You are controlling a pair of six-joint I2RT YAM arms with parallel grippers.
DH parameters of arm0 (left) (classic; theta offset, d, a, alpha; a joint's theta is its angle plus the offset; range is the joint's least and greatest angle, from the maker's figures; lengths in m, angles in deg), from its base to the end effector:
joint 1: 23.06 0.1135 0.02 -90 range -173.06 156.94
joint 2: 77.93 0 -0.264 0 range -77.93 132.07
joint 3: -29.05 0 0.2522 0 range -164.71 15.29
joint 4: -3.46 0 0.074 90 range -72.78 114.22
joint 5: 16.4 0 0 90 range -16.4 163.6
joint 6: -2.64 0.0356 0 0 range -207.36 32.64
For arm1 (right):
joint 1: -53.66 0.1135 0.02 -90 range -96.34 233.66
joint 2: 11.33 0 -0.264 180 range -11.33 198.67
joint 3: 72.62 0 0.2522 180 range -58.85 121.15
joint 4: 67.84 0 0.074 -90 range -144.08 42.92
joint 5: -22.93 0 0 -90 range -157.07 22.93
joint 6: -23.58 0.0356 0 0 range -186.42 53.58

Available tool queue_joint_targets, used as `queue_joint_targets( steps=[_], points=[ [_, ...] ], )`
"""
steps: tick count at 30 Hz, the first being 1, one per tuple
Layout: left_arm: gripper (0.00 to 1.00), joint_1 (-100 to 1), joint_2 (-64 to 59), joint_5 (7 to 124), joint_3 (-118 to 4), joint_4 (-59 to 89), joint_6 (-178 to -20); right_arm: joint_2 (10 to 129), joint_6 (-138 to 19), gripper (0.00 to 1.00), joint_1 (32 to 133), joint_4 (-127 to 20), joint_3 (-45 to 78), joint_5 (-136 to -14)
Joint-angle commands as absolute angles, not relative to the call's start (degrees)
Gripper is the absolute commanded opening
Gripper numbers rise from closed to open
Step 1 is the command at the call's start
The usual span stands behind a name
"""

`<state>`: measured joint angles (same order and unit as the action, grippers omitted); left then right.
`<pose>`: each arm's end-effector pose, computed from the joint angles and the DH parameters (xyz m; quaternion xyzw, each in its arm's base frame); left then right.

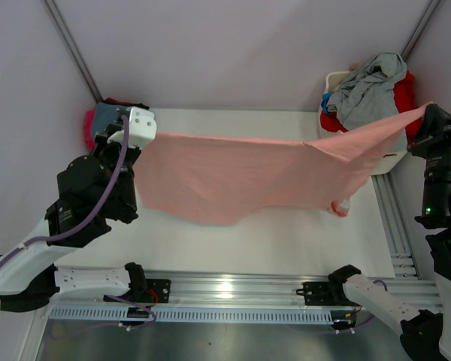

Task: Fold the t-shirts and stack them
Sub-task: Flatten out the tshirt

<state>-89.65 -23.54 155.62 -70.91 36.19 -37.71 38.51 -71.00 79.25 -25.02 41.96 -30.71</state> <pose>0.0800 -0.0959 0.5258 0.1287 0.6841 0.3179 0.6437 0.0566 0.0037 0.5817 0.1112 0.5808 -0.0282 0.8059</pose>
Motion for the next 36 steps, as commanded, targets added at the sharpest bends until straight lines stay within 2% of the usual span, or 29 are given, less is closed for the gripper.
queue_joint_targets(
  steps=[1, 11, 26, 36],
  points=[
    [0.00, -91.0, -24.4, 158.3, -74.7, 35.7, -35.9, 37.7, -72.9, 0.00, 78.8, -28.9, 43.9, -28.7],
    [0.00, -91.8, -25.0, 160.7, -74.6, 41.7, -39.0, 33.8, -74.5, 0.00, 78.8, -36.2, 39.0, -32.7],
    [0.00, -92.3, -28.6, 159.2, -76.4, 43.3, -44.6, 28.9, -78.5, 0.00, 78.7, -45.8, 36.8, -36.7],
    [0.00, -92.3, -34.6, 150.6, -78.0, 27.7, -36.8, 27.3, -80.9, 0.00, 78.7, -53.5, 38.3, -42.8]
  ],
)
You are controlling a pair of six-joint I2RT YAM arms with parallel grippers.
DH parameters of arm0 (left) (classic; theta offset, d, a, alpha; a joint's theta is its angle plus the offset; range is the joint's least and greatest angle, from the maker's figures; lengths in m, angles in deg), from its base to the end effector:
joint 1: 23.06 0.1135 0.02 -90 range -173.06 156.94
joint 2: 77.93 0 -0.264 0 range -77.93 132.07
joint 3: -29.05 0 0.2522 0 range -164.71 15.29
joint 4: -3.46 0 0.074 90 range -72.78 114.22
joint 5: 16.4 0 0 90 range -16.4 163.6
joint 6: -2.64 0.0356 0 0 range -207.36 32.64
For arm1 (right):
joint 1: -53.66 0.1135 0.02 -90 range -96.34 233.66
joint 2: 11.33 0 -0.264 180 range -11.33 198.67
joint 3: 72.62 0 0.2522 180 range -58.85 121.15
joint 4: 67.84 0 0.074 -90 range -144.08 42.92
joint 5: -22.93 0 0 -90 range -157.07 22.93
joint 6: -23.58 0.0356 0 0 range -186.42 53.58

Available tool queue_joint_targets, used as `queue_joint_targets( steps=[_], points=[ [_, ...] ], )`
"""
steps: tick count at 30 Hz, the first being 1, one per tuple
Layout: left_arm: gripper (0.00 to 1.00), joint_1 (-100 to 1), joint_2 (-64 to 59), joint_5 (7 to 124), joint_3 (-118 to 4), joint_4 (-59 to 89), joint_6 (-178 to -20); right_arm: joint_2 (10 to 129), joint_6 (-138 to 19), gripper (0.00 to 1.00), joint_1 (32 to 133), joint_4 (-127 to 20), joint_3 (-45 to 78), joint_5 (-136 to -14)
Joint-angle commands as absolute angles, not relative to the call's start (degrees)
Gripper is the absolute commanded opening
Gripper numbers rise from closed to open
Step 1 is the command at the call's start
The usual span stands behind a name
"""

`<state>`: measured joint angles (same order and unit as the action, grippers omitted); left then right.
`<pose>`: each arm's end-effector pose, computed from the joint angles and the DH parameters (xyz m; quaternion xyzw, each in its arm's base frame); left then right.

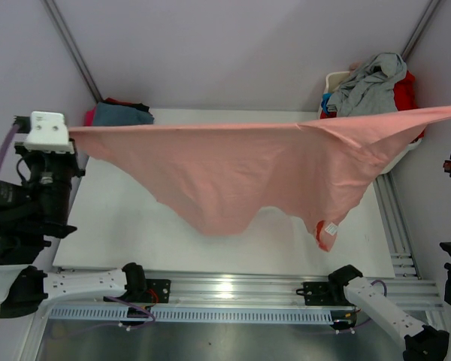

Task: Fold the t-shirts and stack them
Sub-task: Flatten out the tshirt

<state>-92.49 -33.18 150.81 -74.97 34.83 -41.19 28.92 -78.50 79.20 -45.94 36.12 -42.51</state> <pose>0.0444 -0.0194 0.5545 0.0562 0.6671 0.1803 0.7206 -0.0080 -0.0202 0.5960 0.0705 0.4058 0.0283 0.9108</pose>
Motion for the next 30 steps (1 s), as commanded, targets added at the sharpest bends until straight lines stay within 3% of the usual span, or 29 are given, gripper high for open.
queue_joint_targets(
  steps=[1, 12, 19, 22, 26, 30],
  points=[
    [0.00, -92.3, -34.4, 150.2, -78.1, 27.4, -36.7, 27.3, -80.9, 0.00, 78.8, -53.4, 38.8, -43.6],
    [0.00, -92.3, -32.3, 145.3, -85.0, 26.2, -34.0, 29.9, -83.2, 0.00, 78.7, -52.4, 45.7, -42.9],
    [0.01, -92.4, -29.4, 146.2, -77.1, 31.7, -40.8, 31.7, -79.1, 0.00, 78.8, -43.7, 44.2, -42.4],
    [0.00, -92.3, -26.3, 144.1, -76.5, 40.7, -52.6, 31.7, -76.8, 0.00, 78.8, -43.6, 37.3, -41.3],
    [0.00, -85.8, -24.8, 135.5, -69.4, 34.9, -60.0, 35.0, -76.5, 0.00, 78.8, -48.6, 26.9, -39.6],
    [0.00, -66.3, -21.1, 122.0, -67.9, 39.6, -72.1, 44.0, -79.4, 0.00, 78.3, -53.4, 23.7, -38.2]
  ],
)
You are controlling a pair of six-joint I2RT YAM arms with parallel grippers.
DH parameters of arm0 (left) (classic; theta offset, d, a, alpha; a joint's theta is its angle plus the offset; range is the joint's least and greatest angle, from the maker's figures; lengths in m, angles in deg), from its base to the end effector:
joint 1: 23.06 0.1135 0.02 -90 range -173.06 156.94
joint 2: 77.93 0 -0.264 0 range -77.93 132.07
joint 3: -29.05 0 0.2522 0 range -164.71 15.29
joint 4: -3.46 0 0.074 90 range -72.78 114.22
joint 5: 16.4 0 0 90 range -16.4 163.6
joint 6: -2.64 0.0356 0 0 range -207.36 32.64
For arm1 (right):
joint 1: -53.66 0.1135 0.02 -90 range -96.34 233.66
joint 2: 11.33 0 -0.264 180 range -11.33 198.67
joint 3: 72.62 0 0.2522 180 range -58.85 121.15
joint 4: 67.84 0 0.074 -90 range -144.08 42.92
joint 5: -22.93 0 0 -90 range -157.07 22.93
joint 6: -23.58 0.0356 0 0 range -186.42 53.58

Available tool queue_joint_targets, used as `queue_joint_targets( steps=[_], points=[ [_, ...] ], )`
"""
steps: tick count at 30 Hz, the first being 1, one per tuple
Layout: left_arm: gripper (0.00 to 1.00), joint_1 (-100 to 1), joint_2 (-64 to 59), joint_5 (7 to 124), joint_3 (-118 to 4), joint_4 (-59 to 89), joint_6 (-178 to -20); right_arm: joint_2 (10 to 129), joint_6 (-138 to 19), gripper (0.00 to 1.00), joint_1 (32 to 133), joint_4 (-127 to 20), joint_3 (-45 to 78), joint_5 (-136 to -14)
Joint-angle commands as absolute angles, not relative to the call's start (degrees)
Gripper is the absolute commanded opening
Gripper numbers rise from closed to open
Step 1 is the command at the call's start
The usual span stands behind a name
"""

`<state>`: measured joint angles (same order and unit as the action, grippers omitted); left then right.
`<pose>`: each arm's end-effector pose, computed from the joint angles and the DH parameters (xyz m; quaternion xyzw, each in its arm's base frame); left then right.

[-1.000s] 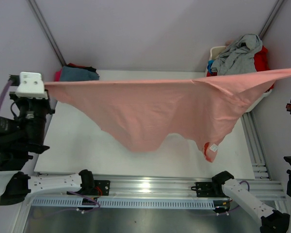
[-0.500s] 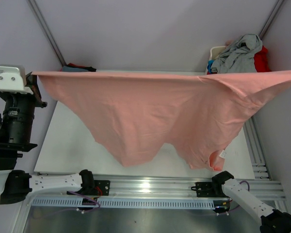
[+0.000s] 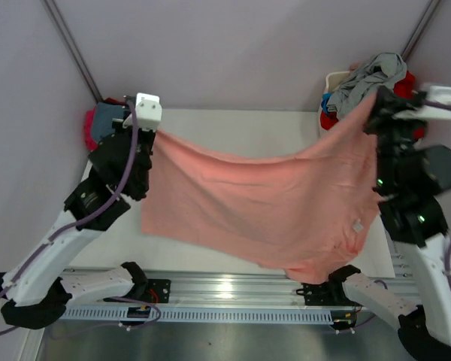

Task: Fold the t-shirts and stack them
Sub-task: Flatten out the tshirt

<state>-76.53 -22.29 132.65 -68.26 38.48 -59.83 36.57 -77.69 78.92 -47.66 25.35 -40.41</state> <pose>0.1145 -0.1032 0.5098 0.0958 0.6790 0.1734 0.7069 0.0942 0.0268 0.5555 0.0368 0.5253 -0.0120 0.8500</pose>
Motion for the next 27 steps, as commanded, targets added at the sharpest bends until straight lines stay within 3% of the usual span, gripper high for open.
queue_joint_targets(
  steps=[1, 9, 13, 21, 27],
  points=[
    [0.00, -64.3, -18.6, 120.8, -65.9, 38.2, -72.2, 46.0, -79.5, 0.00, 77.7, -54.9, 23.6, -38.3],
    [0.00, -52.9, 4.1, 119.6, -74.8, 34.4, -74.9, 65.7, -74.0, 0.00, 72.4, -56.2, 31.8, -42.3],
    [0.00, -52.3, 6.5, 119.8, -78.0, 33.7, -74.5, 65.7, -76.1, 0.00, 72.3, -57.0, 32.0, -43.0],
    [0.00, -58.1, -3.9, 122.8, -72.3, 38.1, -73.5, 54.1, -75.8, 0.00, 72.4, -51.3, 25.9, -43.3],
    [0.00, -67.6, -21.7, 130.2, -65.4, 52.3, -80.9, 36.7, -70.0, 0.00, 72.5, -38.6, 17.8, -43.6]
  ],
)
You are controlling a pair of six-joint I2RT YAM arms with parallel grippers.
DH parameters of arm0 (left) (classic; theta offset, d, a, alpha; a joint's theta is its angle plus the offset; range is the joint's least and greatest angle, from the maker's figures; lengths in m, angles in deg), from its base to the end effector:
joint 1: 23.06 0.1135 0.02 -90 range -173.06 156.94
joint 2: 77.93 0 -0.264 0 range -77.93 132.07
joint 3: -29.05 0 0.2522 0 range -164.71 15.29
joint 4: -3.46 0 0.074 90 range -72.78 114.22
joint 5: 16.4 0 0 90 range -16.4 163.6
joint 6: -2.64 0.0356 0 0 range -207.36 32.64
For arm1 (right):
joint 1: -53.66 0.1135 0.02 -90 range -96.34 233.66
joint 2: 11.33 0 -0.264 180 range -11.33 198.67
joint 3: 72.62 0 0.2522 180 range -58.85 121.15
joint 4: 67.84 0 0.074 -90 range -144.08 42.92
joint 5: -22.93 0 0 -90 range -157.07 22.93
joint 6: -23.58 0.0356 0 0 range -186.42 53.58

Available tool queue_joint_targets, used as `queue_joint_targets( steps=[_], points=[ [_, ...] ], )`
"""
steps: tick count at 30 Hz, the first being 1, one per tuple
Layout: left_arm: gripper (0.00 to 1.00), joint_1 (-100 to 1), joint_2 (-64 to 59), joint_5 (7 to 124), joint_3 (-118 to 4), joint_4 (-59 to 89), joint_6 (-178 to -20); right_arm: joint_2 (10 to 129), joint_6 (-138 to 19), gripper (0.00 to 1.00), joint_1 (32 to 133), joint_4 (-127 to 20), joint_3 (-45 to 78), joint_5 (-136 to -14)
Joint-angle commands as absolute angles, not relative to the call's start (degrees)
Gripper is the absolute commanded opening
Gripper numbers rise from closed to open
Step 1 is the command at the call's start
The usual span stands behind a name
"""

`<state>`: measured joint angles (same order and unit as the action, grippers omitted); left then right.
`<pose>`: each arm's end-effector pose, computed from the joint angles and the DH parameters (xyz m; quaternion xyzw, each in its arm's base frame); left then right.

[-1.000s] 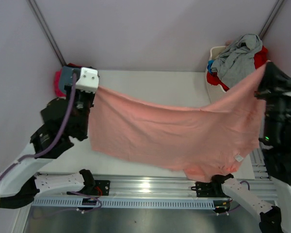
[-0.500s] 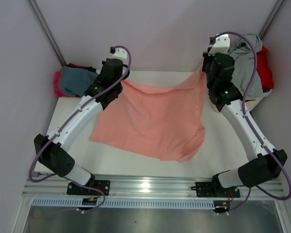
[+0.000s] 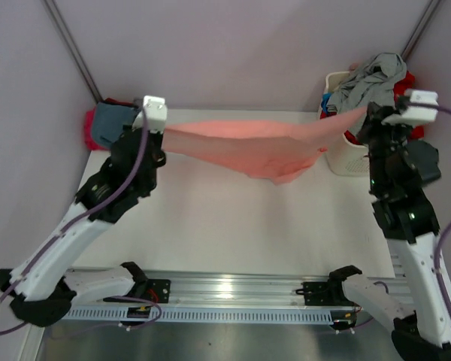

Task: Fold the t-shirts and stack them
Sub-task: Flatten out the tshirt

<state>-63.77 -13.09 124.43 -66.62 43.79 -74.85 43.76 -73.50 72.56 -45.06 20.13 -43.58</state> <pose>0.1844 -0.1222 0.4658 0.0609 0.7406 0.1755 0.6458 0.1670 0.0422 0.5115 0.0231 0.6178 -0.0435 0.7848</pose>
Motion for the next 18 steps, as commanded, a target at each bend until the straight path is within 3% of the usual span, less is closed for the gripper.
queue_joint_targets(
  steps=[1, 5, 10, 18],
  points=[
    [0.00, -68.9, -23.5, 130.7, -65.4, 55.3, -83.4, 34.6, -69.5, 0.00, 72.8, -37.0, 17.5, -43.9],
    [0.00, -78.9, -29.4, 138.7, -69.0, 69.7, -86.1, 27.2, -67.5, 0.00, 76.0, -29.0, 22.9, -43.3],
    [0.00, -84.3, -33.1, 138.2, -79.5, 82.0, -95.0, 25.1, -66.7, 0.00, 76.6, -25.9, 30.5, -43.8],
    [0.00, -84.2, -34.3, 141.9, -80.4, 71.3, -78.9, 27.0, -69.8, 0.00, 78.1, -28.1, 36.9, -40.7]
  ],
)
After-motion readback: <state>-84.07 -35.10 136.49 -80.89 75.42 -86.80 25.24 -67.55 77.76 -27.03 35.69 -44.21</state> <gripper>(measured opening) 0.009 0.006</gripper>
